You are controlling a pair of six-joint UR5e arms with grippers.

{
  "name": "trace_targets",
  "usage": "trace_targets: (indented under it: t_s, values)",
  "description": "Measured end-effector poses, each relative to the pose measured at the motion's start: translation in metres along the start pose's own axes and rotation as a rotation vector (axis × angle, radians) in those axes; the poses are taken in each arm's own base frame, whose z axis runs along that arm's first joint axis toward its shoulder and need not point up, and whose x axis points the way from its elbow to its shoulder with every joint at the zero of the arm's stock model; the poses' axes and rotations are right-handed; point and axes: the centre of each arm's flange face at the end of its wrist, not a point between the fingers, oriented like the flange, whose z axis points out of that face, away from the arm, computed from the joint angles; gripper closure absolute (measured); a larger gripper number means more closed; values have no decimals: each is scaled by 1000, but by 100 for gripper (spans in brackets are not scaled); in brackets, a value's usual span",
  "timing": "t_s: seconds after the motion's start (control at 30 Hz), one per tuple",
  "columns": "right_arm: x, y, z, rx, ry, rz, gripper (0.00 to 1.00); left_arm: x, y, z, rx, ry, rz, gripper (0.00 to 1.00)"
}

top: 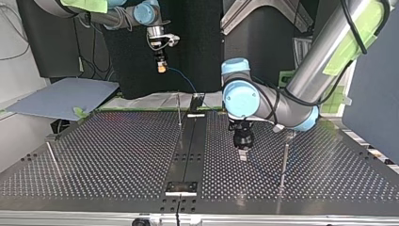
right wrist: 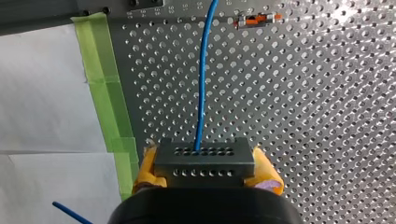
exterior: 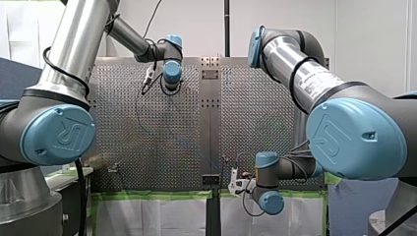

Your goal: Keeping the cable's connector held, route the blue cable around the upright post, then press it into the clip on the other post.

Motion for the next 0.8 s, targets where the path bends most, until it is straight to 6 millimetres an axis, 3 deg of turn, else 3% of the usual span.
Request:
trace_targets:
  t_s: [0.37, 0.8]
  values:
    - [0, 0, 0, 2, 3, 0, 100, 43, -22, 20, -24, 64, 82, 0]
    - [0, 0, 0, 2, 5, 0, 100, 63, -20, 38, -89, 78, 127, 0]
